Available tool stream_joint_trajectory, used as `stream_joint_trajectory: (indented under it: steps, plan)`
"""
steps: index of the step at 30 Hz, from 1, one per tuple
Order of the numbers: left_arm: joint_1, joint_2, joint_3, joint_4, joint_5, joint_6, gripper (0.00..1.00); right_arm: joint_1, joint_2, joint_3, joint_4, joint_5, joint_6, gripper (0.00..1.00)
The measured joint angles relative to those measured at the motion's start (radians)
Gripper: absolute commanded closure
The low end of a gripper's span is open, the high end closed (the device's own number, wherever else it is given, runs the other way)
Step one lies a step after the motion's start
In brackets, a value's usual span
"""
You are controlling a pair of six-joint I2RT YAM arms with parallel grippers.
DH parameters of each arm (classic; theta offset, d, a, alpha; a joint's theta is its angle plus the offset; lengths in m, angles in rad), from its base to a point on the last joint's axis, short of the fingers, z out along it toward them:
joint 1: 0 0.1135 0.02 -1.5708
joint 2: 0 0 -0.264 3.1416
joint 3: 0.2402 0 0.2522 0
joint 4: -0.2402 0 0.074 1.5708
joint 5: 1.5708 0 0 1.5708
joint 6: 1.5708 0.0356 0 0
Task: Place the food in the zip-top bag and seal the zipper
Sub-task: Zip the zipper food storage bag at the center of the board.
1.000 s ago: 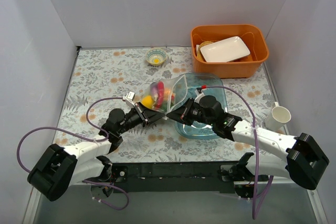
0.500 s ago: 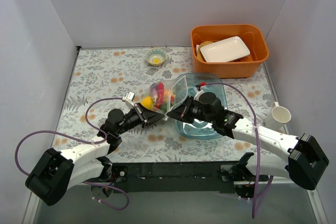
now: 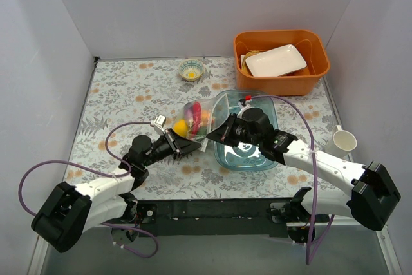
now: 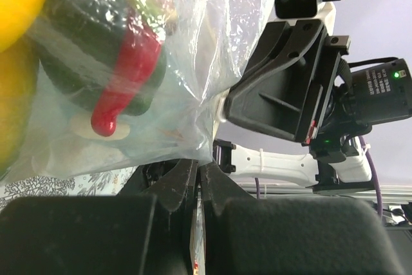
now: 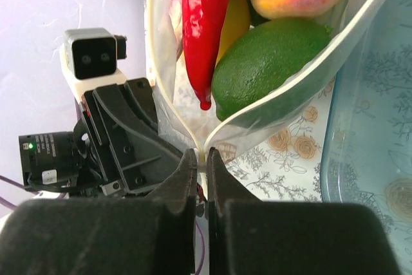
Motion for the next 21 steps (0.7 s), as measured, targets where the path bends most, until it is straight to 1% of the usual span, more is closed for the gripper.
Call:
stream_joint_trajectory:
  steps: [15,18,21]
  plan:
    - [0.002,-0.054,-0.006,-0.066,0.009,0.000,1.00,-0.018,0.004,0.021,-0.022,0.028,-0.039,0.95]
    - [0.007,-0.076,-0.004,-0.108,0.013,0.000,1.00,-0.019,0.008,0.023,-0.023,0.028,-0.045,0.95]
    - [0.008,-0.108,0.023,-0.200,0.010,0.000,1.00,-0.023,0.024,0.042,-0.037,0.027,-0.066,0.94]
